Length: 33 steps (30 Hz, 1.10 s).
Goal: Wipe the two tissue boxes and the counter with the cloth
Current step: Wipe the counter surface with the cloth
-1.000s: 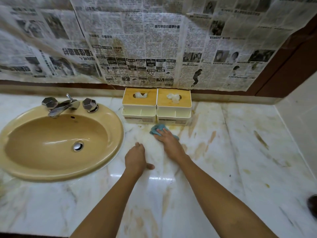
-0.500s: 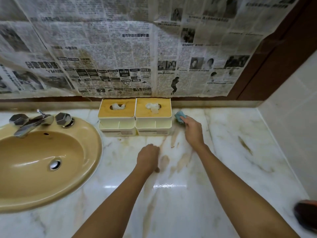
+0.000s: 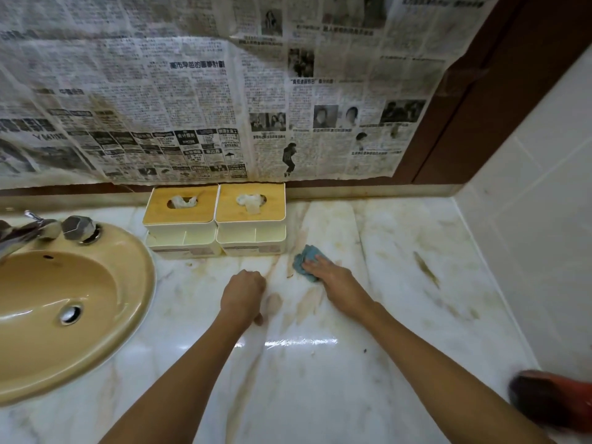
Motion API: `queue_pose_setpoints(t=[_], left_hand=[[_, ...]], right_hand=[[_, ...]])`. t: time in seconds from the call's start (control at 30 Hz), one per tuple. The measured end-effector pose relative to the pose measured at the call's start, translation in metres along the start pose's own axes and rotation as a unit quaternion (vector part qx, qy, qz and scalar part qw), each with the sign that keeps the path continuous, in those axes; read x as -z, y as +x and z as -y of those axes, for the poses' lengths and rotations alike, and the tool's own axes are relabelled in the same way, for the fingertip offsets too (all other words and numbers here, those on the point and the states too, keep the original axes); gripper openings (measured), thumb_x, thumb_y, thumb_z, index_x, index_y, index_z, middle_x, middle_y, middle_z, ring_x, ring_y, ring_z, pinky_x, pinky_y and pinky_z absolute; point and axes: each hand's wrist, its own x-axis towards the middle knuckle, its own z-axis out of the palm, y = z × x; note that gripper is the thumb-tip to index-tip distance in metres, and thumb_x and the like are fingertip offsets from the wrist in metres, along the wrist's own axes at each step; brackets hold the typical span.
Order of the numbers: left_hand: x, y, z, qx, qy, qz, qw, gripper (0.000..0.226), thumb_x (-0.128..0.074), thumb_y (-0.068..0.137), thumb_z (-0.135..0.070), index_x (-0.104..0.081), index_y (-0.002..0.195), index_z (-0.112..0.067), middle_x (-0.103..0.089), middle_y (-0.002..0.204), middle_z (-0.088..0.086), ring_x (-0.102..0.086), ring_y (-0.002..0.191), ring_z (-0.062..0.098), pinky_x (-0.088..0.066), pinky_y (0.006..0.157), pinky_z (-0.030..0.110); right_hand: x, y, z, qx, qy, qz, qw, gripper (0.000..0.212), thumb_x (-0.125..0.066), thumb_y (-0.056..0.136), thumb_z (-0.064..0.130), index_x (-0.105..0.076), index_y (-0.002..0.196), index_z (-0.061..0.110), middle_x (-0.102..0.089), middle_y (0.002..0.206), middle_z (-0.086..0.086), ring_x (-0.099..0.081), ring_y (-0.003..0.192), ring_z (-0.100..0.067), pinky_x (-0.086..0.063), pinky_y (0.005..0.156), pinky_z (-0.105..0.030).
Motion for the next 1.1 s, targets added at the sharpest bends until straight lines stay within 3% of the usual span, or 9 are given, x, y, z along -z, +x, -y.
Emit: queue_pose_setpoints(t=[0.13,0.2,0.33,0.47,0.53,0.7,0.83,0.97,1.1], left_hand=[[-0.001,-0.006,0.002,-0.002,-0.004,-0.007,1.000,0.032,-0.080,0.080,-0.005,-0.065,0.108,-0.004,-0.062,0.090,0.008,-0.069,0.092,0.031,-0.053,0.075,0.037],[-0.006,-0.009,0.001,-0.003,0.016,0.001,1.000,0.046,-0.087,0.079,-0.014,-0.061,0.117,-0.009,-0.062,0.108,0.010,-0.066,0.102,0.033,-0.049,0.074,0.037],[-0.017,-0.013,0.004,-0.009,0.089,0.003,0.996,0.062,-0.085,0.084,-0.032,-0.051,0.133,-0.017,-0.054,0.124,0.005,-0.051,0.127,0.031,-0.047,0.075,0.038],[-0.026,-0.021,0.007,-0.001,0.072,-0.020,0.997,0.051,-0.079,0.089,-0.034,-0.055,0.133,-0.022,-0.057,0.124,0.001,-0.042,0.136,0.031,-0.049,0.089,0.040],[-0.033,-0.028,0.009,0.005,0.020,-0.035,0.999,0.051,-0.076,0.090,-0.027,-0.058,0.138,-0.027,-0.058,0.127,-0.003,-0.044,0.135,0.028,-0.049,0.090,0.040],[-0.053,-0.055,-0.004,-0.011,-0.178,-0.077,0.981,0.052,-0.065,0.090,-0.006,-0.065,0.140,-0.023,-0.058,0.147,0.006,-0.052,0.137,0.028,-0.044,0.107,0.037],[-0.044,-0.077,-0.031,-0.009,-0.338,-0.050,0.940,0.030,-0.070,0.097,-0.028,-0.074,0.127,-0.024,-0.073,0.129,-0.002,-0.070,0.107,0.015,-0.048,0.088,0.021],[-0.022,-0.097,-0.064,-0.011,-0.505,0.048,0.862,0.041,-0.064,0.096,-0.057,-0.076,0.119,-0.025,-0.078,0.110,-0.005,-0.075,0.091,0.014,-0.052,0.073,0.023],[-0.017,-0.107,-0.083,-0.024,-0.546,0.028,0.837,0.030,-0.078,0.088,-0.047,-0.078,0.111,-0.027,-0.079,0.098,-0.006,-0.074,0.084,0.010,-0.052,0.067,0.017]], right_hand=[[0.028,-0.025,-0.015,-0.021,0.044,-0.062,0.997,0.053,-0.050,0.087,-0.020,-0.068,0.128,0.008,-0.061,0.138,-0.012,-0.052,0.134,-0.026,-0.024,0.116,-0.013],[0.048,-0.026,-0.031,-0.064,0.051,-0.124,0.989,0.051,-0.051,0.086,-0.020,-0.069,0.125,0.006,-0.062,0.137,-0.016,-0.053,0.133,-0.030,-0.027,0.118,-0.024],[0.064,-0.049,-0.038,-0.178,0.087,-0.160,0.967,0.029,-0.057,0.099,0.014,-0.069,0.125,0.016,-0.067,0.124,-0.004,-0.059,0.126,-0.026,-0.046,0.102,-0.027],[0.021,-0.086,-0.022,-0.103,0.030,-0.071,0.992,0.054,-0.046,0.096,-0.011,-0.054,0.144,0.014,-0.046,0.154,-0.009,-0.036,0.147,-0.028,-0.024,0.124,-0.037],[-0.014,-0.112,-0.011,-0.041,0.050,-0.089,0.994,0.058,-0.049,0.088,-0.024,-0.062,0.135,0.007,-0.052,0.147,-0.011,-0.039,0.144,-0.033,-0.018,0.124,-0.022],[-0.038,-0.162,0.033,-0.036,0.158,-0.107,0.981,0.040,-0.053,0.096,-0.010,-0.068,0.128,0.009,-0.059,0.137,0.001,-0.050,0.136,-0.023,-0.025,0.120,-0.017],[0.012,-0.158,0.064,-0.192,0.396,-0.112,0.891,0.036,-0.053,0.102,0.008,-0.067,0.125,0.032,-0.069,0.124,0.005,-0.065,0.116,-0.012,-0.052,0.096,-0.022],[0.035,-0.154,0.089,-0.276,0.594,-0.130,0.744,0.028,-0.055,0.102,0.013,-0.068,0.125,0.021,-0.073,0.115,-0.010,-0.070,0.106,-0.022,-0.058,0.084,-0.031],[0.041,-0.158,0.104,-0.283,0.612,-0.155,0.722,0.025,-0.071,0.094,0.027,-0.071,0.112,0.010,-0.077,0.105,-0.011,-0.074,0.097,-0.023,-0.060,0.079,-0.035]])
